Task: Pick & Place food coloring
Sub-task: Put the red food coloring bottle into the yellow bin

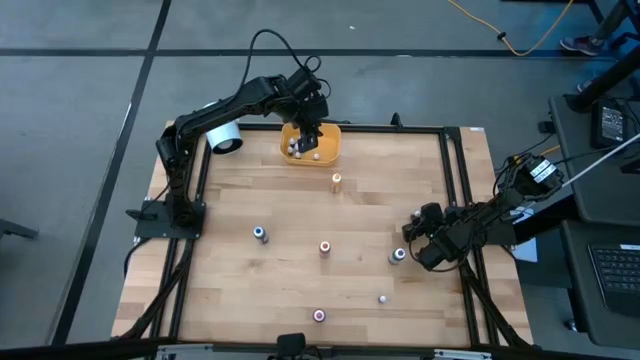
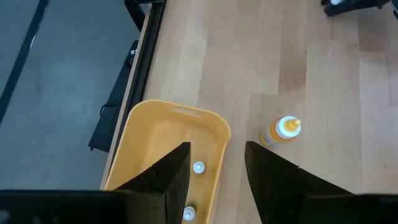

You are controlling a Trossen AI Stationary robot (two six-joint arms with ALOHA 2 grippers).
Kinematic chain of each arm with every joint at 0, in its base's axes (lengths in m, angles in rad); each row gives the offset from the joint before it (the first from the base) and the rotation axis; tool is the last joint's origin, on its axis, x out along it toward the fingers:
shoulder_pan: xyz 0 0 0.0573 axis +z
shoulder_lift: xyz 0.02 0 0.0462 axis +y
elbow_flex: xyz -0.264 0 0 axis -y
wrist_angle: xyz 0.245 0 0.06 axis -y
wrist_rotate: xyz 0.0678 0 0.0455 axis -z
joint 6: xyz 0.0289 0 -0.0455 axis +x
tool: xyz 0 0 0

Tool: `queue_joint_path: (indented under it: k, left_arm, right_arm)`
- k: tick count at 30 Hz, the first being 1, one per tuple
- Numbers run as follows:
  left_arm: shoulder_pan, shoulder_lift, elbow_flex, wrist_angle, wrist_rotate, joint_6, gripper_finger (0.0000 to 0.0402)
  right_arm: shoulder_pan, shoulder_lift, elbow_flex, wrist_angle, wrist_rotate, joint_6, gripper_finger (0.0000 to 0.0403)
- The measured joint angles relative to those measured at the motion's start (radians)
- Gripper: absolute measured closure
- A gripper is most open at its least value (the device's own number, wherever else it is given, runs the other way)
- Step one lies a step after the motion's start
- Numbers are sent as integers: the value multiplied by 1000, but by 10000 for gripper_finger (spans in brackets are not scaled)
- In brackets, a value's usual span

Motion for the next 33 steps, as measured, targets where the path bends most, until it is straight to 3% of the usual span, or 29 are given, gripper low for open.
queue_joint_path:
  k: [9,15,20,28,33]
  left_arm:
    - [0,0,0,0,0,0,253]
    - [0,0,0,0,-1,-1,253]
    - [0,0,0,1,-8,-8,253]
    - [0,0,0,2,-8,-7,254]
    - [0,0,0,2,15,33,254]
  right_arm:
    - [0,-2,4,15,2,6,323]
    - [0,-2,72,-31,14,2,316]
    - [0,-23,173,-191,23,0,319]
    - [-4,-207,337,-590,122,1,320]
    - [-26,-382,400,-645,223,-100,321]
